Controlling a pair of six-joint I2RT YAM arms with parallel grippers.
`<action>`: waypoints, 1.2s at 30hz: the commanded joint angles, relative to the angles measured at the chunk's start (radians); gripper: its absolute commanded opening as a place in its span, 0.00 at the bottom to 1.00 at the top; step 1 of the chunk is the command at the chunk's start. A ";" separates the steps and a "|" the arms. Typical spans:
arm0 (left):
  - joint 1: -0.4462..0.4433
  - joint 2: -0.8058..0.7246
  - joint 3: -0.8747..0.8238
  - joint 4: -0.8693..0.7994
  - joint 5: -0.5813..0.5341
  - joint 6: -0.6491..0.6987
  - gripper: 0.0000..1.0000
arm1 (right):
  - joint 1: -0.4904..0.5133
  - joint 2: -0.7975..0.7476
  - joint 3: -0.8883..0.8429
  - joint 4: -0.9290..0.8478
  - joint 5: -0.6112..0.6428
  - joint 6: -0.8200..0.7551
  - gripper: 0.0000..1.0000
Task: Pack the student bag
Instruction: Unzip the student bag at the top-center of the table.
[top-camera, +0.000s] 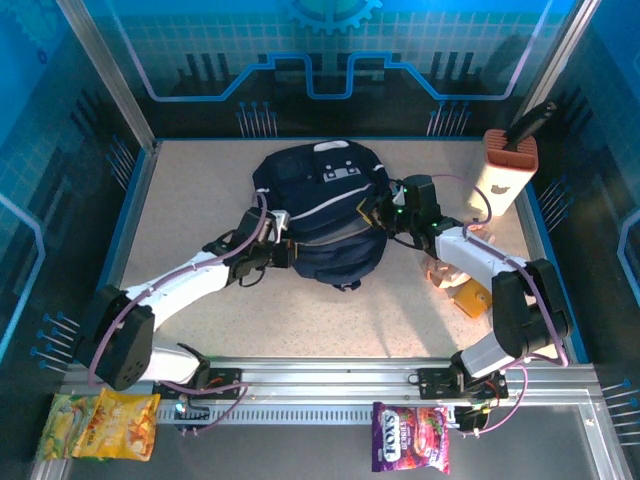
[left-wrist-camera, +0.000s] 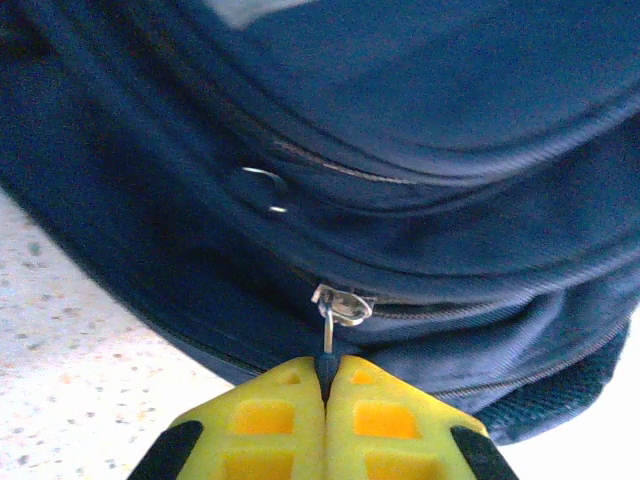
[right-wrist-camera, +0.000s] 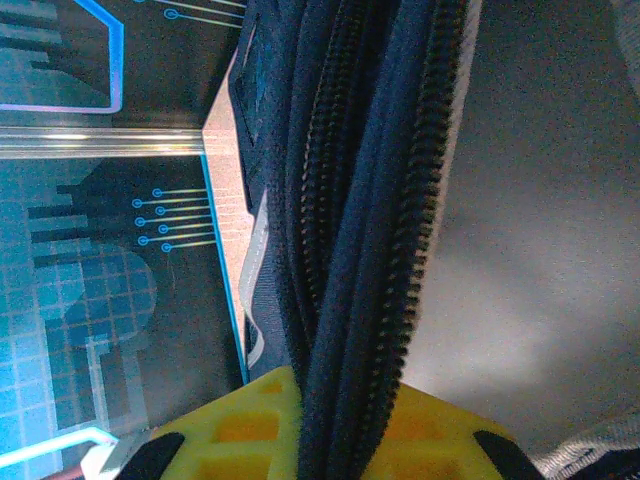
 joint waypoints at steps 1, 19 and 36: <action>0.079 -0.026 -0.005 -0.077 0.014 0.031 0.00 | -0.042 -0.040 0.046 0.003 0.041 -0.051 0.11; 0.391 0.192 0.160 0.091 0.291 0.157 0.00 | -0.052 -0.072 0.063 -0.099 -0.025 -0.135 0.11; 0.416 0.455 0.480 0.008 0.280 0.052 0.07 | -0.047 -0.060 0.039 -0.077 -0.108 -0.153 0.11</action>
